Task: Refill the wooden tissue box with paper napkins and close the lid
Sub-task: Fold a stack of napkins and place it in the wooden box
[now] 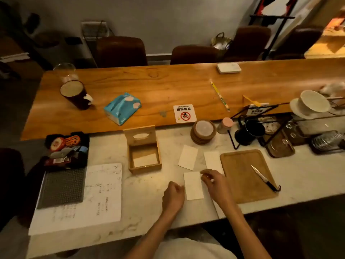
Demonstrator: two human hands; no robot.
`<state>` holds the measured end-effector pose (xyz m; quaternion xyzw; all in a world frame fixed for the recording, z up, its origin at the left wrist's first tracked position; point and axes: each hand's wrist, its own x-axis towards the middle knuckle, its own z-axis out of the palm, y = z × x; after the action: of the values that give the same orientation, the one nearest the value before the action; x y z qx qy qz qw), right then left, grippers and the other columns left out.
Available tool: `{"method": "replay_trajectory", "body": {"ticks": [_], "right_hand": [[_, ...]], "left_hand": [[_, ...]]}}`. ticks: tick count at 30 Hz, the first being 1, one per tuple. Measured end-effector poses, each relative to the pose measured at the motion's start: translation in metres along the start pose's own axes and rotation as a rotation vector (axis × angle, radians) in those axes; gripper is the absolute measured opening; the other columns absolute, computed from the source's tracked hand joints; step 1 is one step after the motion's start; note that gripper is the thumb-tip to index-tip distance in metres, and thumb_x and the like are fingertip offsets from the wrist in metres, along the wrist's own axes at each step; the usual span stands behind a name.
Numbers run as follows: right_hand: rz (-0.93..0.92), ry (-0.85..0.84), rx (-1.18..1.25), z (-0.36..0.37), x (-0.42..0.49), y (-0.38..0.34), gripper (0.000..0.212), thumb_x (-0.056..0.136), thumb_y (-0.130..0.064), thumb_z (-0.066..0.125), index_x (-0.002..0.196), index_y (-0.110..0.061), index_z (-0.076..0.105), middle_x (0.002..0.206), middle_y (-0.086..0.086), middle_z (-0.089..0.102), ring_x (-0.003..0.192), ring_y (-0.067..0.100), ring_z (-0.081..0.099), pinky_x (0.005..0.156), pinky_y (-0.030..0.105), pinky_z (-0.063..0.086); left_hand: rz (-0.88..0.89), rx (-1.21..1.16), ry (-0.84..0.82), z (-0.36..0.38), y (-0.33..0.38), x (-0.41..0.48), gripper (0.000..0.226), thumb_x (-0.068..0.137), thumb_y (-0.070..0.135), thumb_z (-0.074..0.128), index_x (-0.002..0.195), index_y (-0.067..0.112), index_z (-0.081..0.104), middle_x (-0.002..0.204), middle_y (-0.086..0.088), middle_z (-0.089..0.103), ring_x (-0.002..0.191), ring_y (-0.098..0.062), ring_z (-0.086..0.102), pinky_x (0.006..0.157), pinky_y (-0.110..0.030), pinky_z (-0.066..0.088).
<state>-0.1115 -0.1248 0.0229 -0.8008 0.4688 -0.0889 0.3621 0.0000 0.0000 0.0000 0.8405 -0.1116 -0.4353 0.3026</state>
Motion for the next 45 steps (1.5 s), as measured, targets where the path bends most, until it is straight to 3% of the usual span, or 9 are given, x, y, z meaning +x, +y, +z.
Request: {"method": "replay_trajectory", "body": {"ticks": [3,8,15,20,31,36,39,41,45], "right_hand": [[-0.099,-0.104,-0.107,0.016,0.021,0.009,0.023,0.09,-0.016,0.063,0.112,-0.02,0.067,0.112,0.001,0.069,0.102,0.018,0.062,0.085,0.03,0.052],[-0.218,-0.232,-0.297,0.035,0.041,0.021,0.031,0.088,-0.013,0.063,0.119,-0.017,0.061,0.121,0.005,0.061,0.115,0.025,0.052,0.084,0.033,0.047],[-0.238,-0.228,-0.399,0.042,0.044,0.023,0.028,0.09,-0.014,0.061,0.118,-0.013,0.058,0.115,0.009,0.062,0.11,0.029,0.048,0.085,0.034,0.043],[-0.196,-0.305,-0.417,0.039,0.047,0.023,0.027,0.091,-0.012,0.058,0.117,-0.016,0.053,0.122,0.008,0.05,0.109,0.027,0.045,0.08,0.033,0.044],[-0.224,-0.322,-0.366,0.04,0.036,0.039,0.021,0.091,-0.011,0.055,0.11,-0.018,0.055,0.117,0.005,0.055,0.109,0.024,0.044,0.084,0.029,0.042],[-0.232,-0.342,0.068,0.023,0.044,0.038,0.02,0.093,-0.005,0.055,0.092,-0.025,0.056,0.103,0.0,0.057,0.094,0.007,0.053,0.082,0.02,0.044],[-0.184,-0.225,0.366,0.015,0.056,0.025,0.026,0.089,0.002,0.059,0.091,-0.024,0.059,0.102,0.003,0.06,0.094,0.003,0.057,0.083,0.016,0.044],[-0.174,-0.145,0.378,0.017,0.071,0.015,0.027,0.087,0.002,0.062,0.099,-0.022,0.062,0.109,0.0,0.061,0.1,0.006,0.057,0.085,0.014,0.043],[-0.316,-0.069,0.069,0.03,0.104,0.0,0.033,0.088,0.001,0.059,0.118,-0.012,0.061,0.119,0.003,0.059,0.107,0.016,0.055,0.087,0.013,0.039]], "left_hand": [[-0.065,0.121,0.057,0.024,0.006,0.002,0.026,0.093,0.043,0.052,0.102,0.019,0.044,0.107,-0.003,0.059,0.091,-0.019,0.06,0.084,-0.034,0.055],[-0.094,0.174,0.144,0.052,0.01,0.004,0.065,0.089,0.037,0.062,0.139,0.008,0.031,0.14,-0.012,0.044,0.12,-0.031,0.053,0.095,-0.04,0.048],[-0.033,0.359,0.191,0.06,0.01,-0.002,0.042,0.093,0.015,0.057,0.128,0.008,0.036,0.125,-0.014,0.055,0.111,-0.029,0.056,0.083,-0.036,0.048],[0.012,0.387,0.173,0.058,0.009,0.0,0.042,0.092,0.013,0.056,0.128,0.009,0.034,0.125,-0.015,0.053,0.113,-0.031,0.054,0.081,-0.037,0.047],[0.139,0.404,0.154,0.059,-0.009,-0.004,0.044,0.088,0.007,0.055,0.125,0.02,0.035,0.13,-0.006,0.037,0.115,-0.024,0.044,0.085,-0.033,0.05],[0.137,0.165,0.123,0.054,-0.005,0.003,0.042,0.089,0.032,0.062,0.125,0.021,0.045,0.128,-0.003,0.039,0.12,-0.022,0.043,0.095,-0.028,0.044],[0.134,-0.108,0.146,0.041,0.01,0.007,0.026,0.094,0.023,0.059,0.117,0.017,0.049,0.108,0.003,0.054,0.106,-0.019,0.055,0.076,-0.011,0.044],[0.12,-0.219,0.146,0.033,0.028,0.016,0.017,0.094,0.019,0.059,0.109,0.015,0.051,0.101,0.002,0.061,0.095,-0.019,0.061,0.069,-0.01,0.044],[0.068,-0.246,0.195,0.029,0.057,0.043,0.02,0.092,0.02,0.062,0.106,0.013,0.05,0.109,-0.013,0.068,0.097,-0.029,0.067,0.077,-0.031,0.052]]}}
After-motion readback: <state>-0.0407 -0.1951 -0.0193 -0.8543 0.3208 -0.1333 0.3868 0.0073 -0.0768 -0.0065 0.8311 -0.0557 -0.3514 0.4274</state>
